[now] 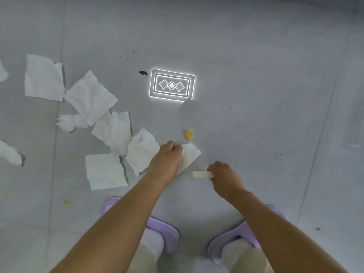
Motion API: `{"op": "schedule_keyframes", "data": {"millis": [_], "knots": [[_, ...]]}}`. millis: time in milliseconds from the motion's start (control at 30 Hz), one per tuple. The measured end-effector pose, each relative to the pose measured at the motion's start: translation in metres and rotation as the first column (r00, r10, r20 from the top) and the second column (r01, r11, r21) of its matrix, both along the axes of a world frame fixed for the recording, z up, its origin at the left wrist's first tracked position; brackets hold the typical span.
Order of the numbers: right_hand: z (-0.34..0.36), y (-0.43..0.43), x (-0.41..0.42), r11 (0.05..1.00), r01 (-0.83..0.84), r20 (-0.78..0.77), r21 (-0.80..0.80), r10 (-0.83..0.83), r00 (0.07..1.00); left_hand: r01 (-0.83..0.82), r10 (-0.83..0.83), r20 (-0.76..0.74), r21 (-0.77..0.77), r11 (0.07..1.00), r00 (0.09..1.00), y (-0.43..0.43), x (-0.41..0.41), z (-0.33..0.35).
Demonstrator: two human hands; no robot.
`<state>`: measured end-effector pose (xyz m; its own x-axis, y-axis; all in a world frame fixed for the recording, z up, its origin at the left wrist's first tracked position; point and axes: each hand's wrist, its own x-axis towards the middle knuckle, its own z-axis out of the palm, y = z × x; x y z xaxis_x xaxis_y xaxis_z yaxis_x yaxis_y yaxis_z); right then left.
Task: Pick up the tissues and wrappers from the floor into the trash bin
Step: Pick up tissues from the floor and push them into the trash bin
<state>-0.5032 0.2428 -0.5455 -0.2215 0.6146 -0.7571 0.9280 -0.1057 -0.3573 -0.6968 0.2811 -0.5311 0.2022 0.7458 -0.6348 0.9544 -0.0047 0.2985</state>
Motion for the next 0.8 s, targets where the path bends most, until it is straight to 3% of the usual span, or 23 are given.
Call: {"op": "schedule_keyframes", "data": {"millis": [67, 167, 233, 300, 400, 500, 633, 733, 800], "knots": [[0.015, -0.003, 0.003, 0.999, 0.045, 0.009, -0.019, -0.044, 0.999, 0.053, -0.053, 0.024, -0.014, 0.998, 0.998, -0.008, -0.003, 0.006], [0.026, -0.005, 0.004, 0.998, 0.043, -0.007, -0.045, -0.044, 0.999, 0.082, -0.073, 0.062, -0.164, 0.983, 0.995, -0.014, -0.003, -0.002], [0.025, -0.003, 0.006, 0.998, 0.046, -0.026, -0.051, -0.047, 0.999, 0.185, -0.187, -0.004, -0.146, 0.972, 0.982, -0.013, 0.001, -0.017], [0.023, 0.001, 0.009, 0.997, 0.056, -0.040, -0.047, -0.058, 0.998, 0.169, -0.178, -0.034, -0.186, 0.968, 0.983, -0.012, 0.003, -0.027], [0.027, 0.006, 0.013, 0.994, 0.104, -0.033, -0.041, -0.106, 0.994, 0.002, 0.000, 0.010, -0.204, 0.979, 1.000, -0.016, 0.003, -0.027], [0.049, 0.010, 0.009, 0.984, 0.174, -0.014, -0.029, -0.174, 0.985, -0.243, 0.260, 0.178, -0.112, 0.964, 0.949, -0.023, 0.001, 0.005], [0.104, 0.024, -0.013, 0.956, 0.295, -0.046, 0.001, -0.294, 0.955, -0.377, 0.369, 0.345, -0.047, 0.925, 0.863, -0.022, -0.012, 0.072], [0.157, 0.044, -0.035, 0.941, 0.338, -0.086, 0.018, -0.335, 0.938, -0.544, 0.515, 0.376, -0.033, 0.838, 0.770, -0.006, -0.036, 0.127], [0.192, 0.060, -0.054, 0.937, 0.346, -0.095, 0.038, -0.341, 0.935, -0.679, 0.650, 0.365, -0.065, 0.732, 0.666, 0.008, -0.057, 0.166]]}}
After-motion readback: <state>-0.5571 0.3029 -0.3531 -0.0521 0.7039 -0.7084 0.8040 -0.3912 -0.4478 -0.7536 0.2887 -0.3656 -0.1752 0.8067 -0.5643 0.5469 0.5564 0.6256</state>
